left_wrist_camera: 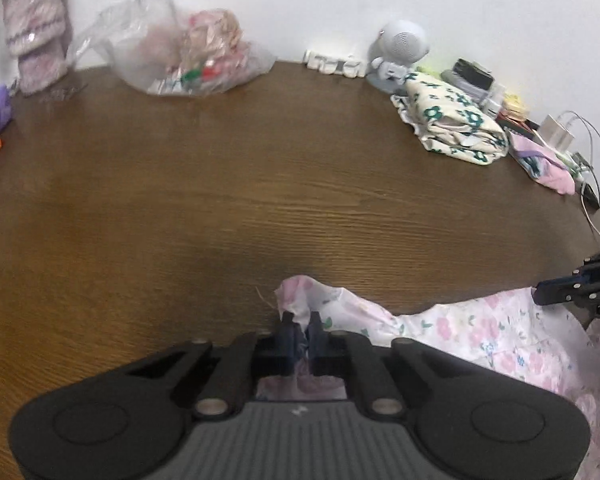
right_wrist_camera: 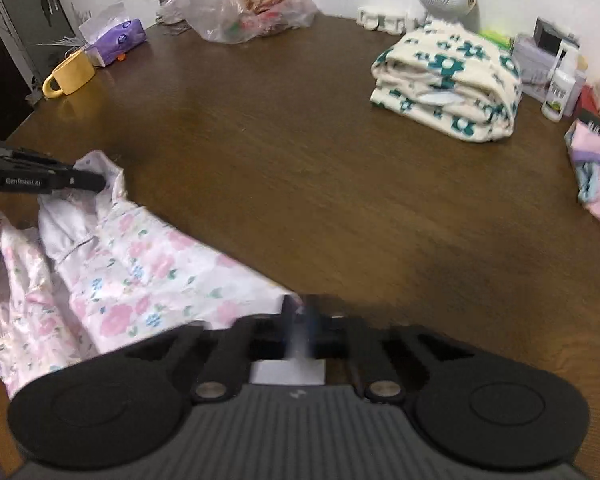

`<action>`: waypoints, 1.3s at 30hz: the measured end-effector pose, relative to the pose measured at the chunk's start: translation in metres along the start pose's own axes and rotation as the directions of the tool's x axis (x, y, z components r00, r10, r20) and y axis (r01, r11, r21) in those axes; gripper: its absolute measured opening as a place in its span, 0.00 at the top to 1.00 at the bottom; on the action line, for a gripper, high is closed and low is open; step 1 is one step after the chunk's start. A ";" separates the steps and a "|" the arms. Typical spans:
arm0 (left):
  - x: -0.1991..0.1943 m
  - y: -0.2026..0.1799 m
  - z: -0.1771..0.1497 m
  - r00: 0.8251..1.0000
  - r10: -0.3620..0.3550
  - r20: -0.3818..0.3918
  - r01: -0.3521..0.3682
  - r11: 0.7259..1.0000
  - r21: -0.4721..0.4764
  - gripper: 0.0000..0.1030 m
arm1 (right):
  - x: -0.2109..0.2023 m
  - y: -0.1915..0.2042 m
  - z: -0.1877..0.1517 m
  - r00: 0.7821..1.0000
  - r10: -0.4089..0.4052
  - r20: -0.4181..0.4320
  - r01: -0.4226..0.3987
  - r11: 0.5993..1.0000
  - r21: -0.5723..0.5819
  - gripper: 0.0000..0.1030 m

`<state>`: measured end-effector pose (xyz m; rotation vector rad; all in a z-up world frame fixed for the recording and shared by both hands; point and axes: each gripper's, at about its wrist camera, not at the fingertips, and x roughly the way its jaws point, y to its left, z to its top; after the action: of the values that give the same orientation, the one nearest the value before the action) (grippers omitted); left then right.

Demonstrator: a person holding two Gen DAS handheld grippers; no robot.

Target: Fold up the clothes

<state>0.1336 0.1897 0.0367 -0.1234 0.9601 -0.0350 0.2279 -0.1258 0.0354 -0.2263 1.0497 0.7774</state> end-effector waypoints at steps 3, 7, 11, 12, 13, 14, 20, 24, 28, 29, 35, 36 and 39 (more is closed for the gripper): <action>-0.023 -0.007 -0.008 0.998 0.015 0.058 -0.017 0.999 0.029 0.97 | -0.020 0.009 -0.005 0.998 0.039 0.042 -0.038 0.999 -0.015 0.98; -0.073 -0.019 -0.029 0.982 0.040 0.183 -0.056 0.995 0.084 0.96 | -0.067 0.032 -0.018 0.991 0.069 0.111 -0.059 0.994 -0.087 0.98; -0.119 -0.040 -0.071 0.951 0.064 0.304 -0.119 0.979 0.167 0.96 | -0.107 0.065 -0.049 0.987 0.076 0.138 -0.050 0.982 -0.182 0.98; -0.127 -0.045 -0.086 0.942 0.063 0.329 -0.130 0.974 0.186 0.96 | -0.115 0.073 -0.059 0.988 0.070 0.139 -0.041 0.978 -0.203 0.98; -0.135 -0.048 -0.102 0.937 0.053 0.344 -0.128 0.972 0.197 0.96 | -0.120 0.080 -0.070 0.988 0.068 0.136 -0.037 0.975 -0.219 0.98; -0.141 -0.049 -0.116 0.934 0.046 0.355 -0.121 0.973 0.194 0.96 | -0.124 0.086 -0.082 0.989 0.068 0.131 -0.036 0.972 -0.233 0.98; -0.131 -0.039 -0.190 0.950 0.088 0.298 -0.111 0.992 0.061 0.87 | -0.110 0.115 -0.144 0.998 0.056 0.018 -0.049 0.961 -0.271 0.98; -0.137 -0.039 -0.199 0.939 0.160 0.304 -0.175 0.984 0.023 0.68 | -0.110 0.136 -0.156 0.999 0.022 0.027 -0.013 0.957 -0.289 0.93; -0.171 -0.040 -0.197 0.908 0.127 0.400 -0.114 0.992 -0.059 0.54 | -0.138 0.149 -0.141 0.977 0.003 0.212 0.051 0.967 -0.249 0.77; -0.175 -0.044 -0.194 0.902 0.105 0.418 -0.085 0.994 -0.066 0.54 | -0.137 0.150 -0.136 0.969 -0.027 0.247 0.082 0.973 -0.215 0.76; -0.159 -0.085 -0.176 0.902 -0.002 0.432 0.004 1.000 -0.004 0.54 | -0.072 0.157 -0.124 0.950 -0.194 0.245 0.199 0.980 0.007 0.77; -0.148 -0.091 -0.174 0.913 0.004 0.407 -0.008 1.000 0.006 0.55 | -0.064 0.158 -0.126 0.953 -0.190 0.236 0.185 0.982 0.042 0.78; -0.115 -0.098 -0.173 0.958 0.047 0.283 -0.049 0.999 0.000 0.55 | -0.049 0.161 -0.141 0.967 -0.167 0.192 0.159 0.986 0.059 0.78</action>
<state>-0.0713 0.0871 0.0445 -0.0953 0.6764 0.0240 0.0092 -0.1058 0.0359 -0.1920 0.8481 0.6142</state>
